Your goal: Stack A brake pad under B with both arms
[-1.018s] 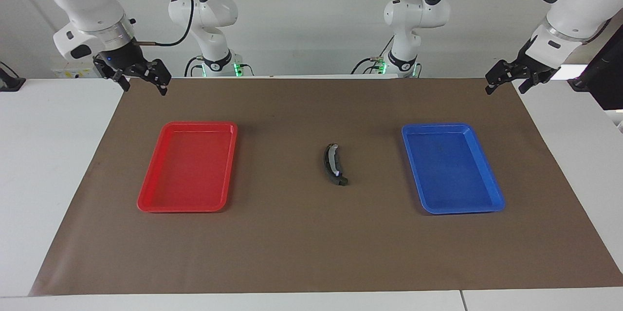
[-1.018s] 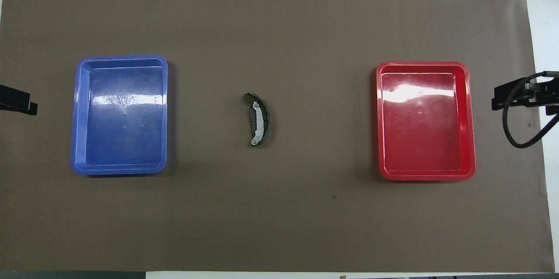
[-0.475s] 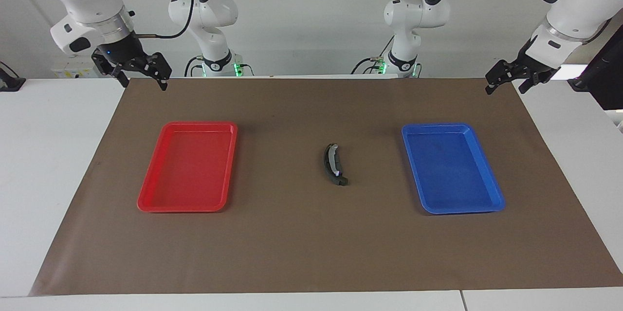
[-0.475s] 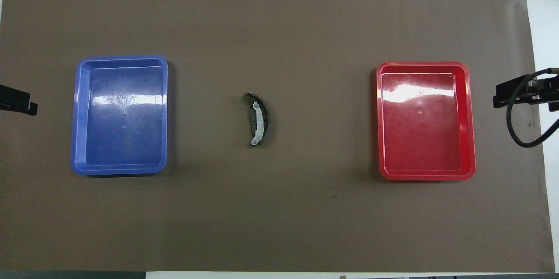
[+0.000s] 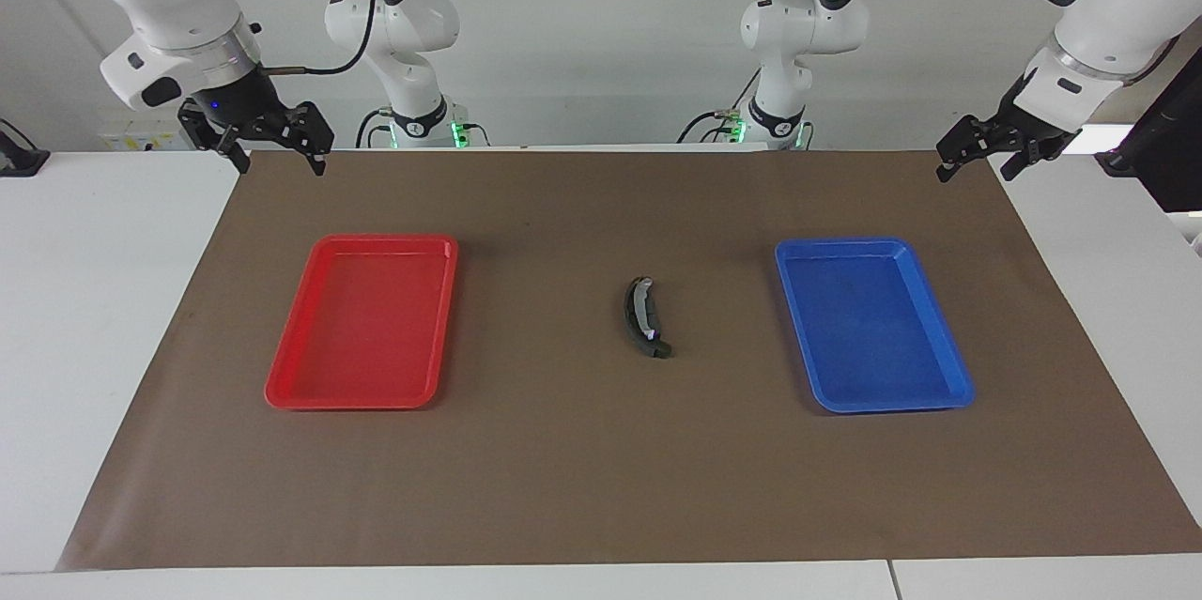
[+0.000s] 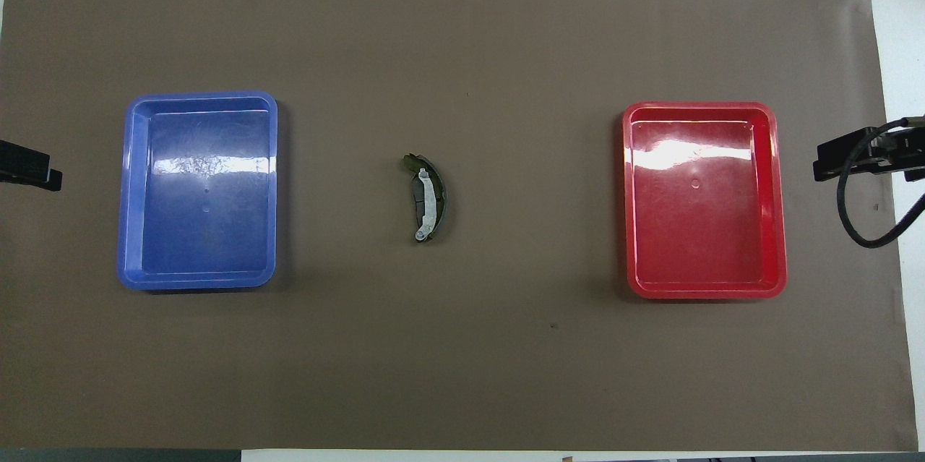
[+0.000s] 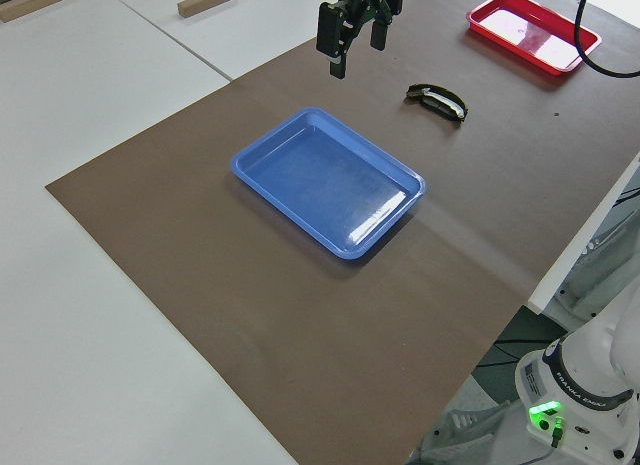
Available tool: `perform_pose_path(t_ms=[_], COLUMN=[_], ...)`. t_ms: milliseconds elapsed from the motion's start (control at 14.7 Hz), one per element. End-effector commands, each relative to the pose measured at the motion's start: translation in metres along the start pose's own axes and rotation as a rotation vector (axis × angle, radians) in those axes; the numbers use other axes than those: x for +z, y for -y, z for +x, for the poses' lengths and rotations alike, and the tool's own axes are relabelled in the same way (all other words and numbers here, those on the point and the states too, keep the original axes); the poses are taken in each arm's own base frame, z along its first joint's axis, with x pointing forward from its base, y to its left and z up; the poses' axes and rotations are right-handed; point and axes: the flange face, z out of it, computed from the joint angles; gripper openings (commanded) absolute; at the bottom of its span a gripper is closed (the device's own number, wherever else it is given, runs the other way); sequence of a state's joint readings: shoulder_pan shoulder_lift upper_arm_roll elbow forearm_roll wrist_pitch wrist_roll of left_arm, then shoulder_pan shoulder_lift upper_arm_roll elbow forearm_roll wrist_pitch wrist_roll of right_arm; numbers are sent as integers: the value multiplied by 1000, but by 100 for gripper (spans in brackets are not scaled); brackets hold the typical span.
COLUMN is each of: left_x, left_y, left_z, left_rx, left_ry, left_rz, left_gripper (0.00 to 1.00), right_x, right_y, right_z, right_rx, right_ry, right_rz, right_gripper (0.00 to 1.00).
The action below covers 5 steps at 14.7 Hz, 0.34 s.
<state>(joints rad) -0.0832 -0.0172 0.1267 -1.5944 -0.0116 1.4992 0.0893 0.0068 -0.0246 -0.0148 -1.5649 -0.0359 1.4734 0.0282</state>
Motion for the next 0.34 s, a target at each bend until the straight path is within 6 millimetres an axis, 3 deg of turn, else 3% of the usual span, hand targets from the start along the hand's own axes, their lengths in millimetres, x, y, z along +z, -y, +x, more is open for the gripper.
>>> perform_pose_path(t_ms=[0,271], left_x=[0,0], left_y=[1,1], left_z=[-6,-6], left_rx=[-11,-13], left_ry=[-13,-13], left_rz=[-12,-14], left_gripper=[98,98], right_x=[-2,-2], right_y=[-2,-2], right_z=[1,1], right_rx=[-25,-22], right_ry=[9,9], right_rz=[13,13], right_gripper=[100,100])
